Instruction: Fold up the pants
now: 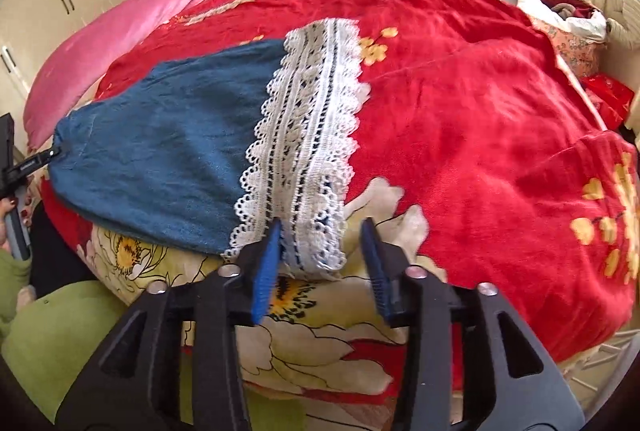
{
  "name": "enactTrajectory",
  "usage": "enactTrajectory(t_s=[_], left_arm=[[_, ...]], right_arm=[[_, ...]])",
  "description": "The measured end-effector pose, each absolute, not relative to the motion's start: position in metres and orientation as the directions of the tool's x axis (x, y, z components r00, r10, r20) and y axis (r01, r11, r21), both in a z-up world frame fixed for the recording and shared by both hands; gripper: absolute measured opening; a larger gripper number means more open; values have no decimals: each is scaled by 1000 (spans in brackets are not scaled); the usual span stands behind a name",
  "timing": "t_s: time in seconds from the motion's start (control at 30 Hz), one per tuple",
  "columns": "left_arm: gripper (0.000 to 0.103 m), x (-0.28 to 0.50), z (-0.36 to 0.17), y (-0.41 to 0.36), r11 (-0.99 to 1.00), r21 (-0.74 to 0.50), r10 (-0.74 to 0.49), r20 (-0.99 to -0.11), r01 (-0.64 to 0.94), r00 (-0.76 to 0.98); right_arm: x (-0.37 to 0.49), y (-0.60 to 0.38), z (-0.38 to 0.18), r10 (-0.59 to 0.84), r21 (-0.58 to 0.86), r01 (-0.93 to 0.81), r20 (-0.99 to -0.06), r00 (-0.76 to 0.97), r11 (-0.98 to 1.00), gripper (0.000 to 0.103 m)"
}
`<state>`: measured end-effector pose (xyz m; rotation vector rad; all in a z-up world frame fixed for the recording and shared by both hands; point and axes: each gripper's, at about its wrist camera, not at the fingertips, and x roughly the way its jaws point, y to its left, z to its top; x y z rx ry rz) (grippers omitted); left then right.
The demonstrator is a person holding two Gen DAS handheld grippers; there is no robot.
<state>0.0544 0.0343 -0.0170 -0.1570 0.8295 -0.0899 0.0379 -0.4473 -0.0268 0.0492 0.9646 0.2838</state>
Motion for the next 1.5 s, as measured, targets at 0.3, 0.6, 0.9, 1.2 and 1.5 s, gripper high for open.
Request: enactTrajectory(t_s=[0.3,0.6,0.9,1.2,1.5], left_arm=[[69,33,26,5,993,-92,-121,-658,79,743],[69,54,15,-61,965,-93,-238,-702,244,672],[69,76,-37,-61,970,-21,-164,-794,242,586],[69,69,-35,-62,971,-1,-152,-775,238,613],[69,55,-15,-60,970,-30,-182,-744,240,643]], right_arm=[[21,-428,17,232,59,-267,-694,682,962,53],[36,-330,-1,350,33,-461,-699,624,887,61],[54,-318,-40,313,83,-429,-808,499,899,62],[52,-324,-36,340,127,-413,-799,497,902,63],[45,-342,-6,363,152,-382,-733,575,912,74]])
